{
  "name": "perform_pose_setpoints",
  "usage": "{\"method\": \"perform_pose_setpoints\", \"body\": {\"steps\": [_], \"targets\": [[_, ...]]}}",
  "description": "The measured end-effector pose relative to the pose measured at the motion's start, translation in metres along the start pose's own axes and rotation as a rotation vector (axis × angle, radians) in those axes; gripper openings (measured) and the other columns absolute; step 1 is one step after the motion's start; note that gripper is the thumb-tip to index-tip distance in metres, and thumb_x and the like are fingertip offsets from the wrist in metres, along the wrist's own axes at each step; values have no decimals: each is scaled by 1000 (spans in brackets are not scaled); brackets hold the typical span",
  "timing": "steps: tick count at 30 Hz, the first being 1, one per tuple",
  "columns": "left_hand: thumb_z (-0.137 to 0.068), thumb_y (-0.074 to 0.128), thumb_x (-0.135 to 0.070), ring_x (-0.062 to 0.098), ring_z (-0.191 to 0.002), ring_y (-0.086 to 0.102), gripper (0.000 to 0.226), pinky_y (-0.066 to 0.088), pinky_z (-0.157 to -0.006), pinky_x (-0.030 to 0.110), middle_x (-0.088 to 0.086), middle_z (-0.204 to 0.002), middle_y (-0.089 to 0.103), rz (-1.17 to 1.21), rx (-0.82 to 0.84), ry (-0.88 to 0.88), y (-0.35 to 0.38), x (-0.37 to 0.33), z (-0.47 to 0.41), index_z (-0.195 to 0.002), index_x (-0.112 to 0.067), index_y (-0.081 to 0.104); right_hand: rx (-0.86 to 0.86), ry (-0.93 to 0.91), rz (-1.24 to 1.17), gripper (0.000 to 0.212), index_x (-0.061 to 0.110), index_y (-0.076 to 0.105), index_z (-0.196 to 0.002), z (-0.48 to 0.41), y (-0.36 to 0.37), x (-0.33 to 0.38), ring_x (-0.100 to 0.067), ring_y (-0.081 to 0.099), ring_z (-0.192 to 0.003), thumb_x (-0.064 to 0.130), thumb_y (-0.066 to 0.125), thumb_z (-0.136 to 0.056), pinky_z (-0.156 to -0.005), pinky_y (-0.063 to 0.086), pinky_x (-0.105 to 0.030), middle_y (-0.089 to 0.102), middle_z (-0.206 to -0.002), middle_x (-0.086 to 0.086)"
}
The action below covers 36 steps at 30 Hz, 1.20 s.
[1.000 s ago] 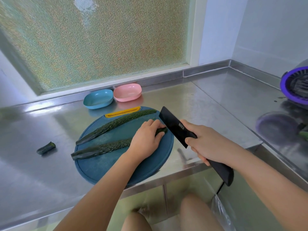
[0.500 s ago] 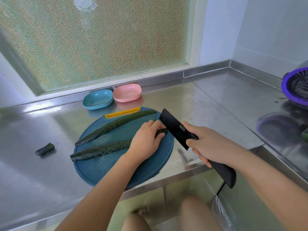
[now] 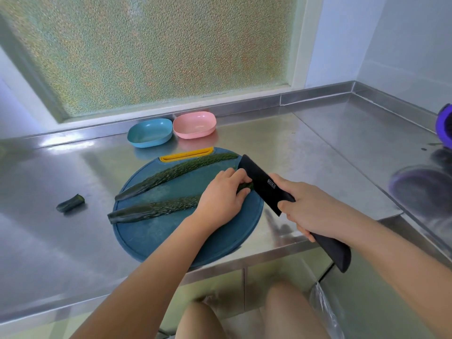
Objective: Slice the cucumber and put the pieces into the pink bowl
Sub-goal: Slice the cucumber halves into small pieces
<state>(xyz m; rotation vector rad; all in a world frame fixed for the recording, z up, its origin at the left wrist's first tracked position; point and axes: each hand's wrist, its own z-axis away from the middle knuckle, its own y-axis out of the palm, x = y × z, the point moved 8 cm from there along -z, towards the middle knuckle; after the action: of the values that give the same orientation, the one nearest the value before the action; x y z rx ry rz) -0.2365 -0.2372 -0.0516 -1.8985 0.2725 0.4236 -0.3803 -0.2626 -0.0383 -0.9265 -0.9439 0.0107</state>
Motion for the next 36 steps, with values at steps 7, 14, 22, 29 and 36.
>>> {"method": "perform_pose_setpoints", "body": {"steps": [7,14,22,29,36], "targets": [[-92,53,-26,17,-99,49,20,40,-79,27,-1,-103,54,0,-21,0,-1,0,1,-111,-20,54,-68,15,-115,66,45,15,-149,-3,8,-11,-18,45,-38,12,39,-98,-46,45,-26,51,-49,6],[-93,52,-26,16,-100,49,20,42,-81,29,-2,-104,54,11,-19,7,-3,-2,3,-112,-20,54,-30,-13,-178,66,43,20,-149,-6,-5,-7,-17,43,-40,10,43,-96,-45,43,-27,49,-57,-8],[-93,53,-26,17,-100,50,18,41,-79,28,-2,-105,54,7,-24,11,-3,-2,2,-110,-20,54,-22,-28,-168,66,48,25,-146,-2,-12,-4,-18,44,-43,9,42,-96,-44,42,-26,45,-56,-4],[-93,52,-26,18,-100,49,19,38,-78,26,-1,-105,54,4,-20,10,-3,-1,3,-111,-19,54,-18,-19,-179,66,47,22,-146,1,-10,-2,-17,43,-42,8,41,-96,-43,42,-25,45,-58,-3],[-92,54,-25,19,-97,50,18,44,-81,35,0,-100,51,31,-23,-2,-2,1,1,-108,-18,56,11,7,-241,62,51,33,-136,1,-12,2,-16,40,-43,4,41,-96,-40,40,-23,43,-60,-3]]}}
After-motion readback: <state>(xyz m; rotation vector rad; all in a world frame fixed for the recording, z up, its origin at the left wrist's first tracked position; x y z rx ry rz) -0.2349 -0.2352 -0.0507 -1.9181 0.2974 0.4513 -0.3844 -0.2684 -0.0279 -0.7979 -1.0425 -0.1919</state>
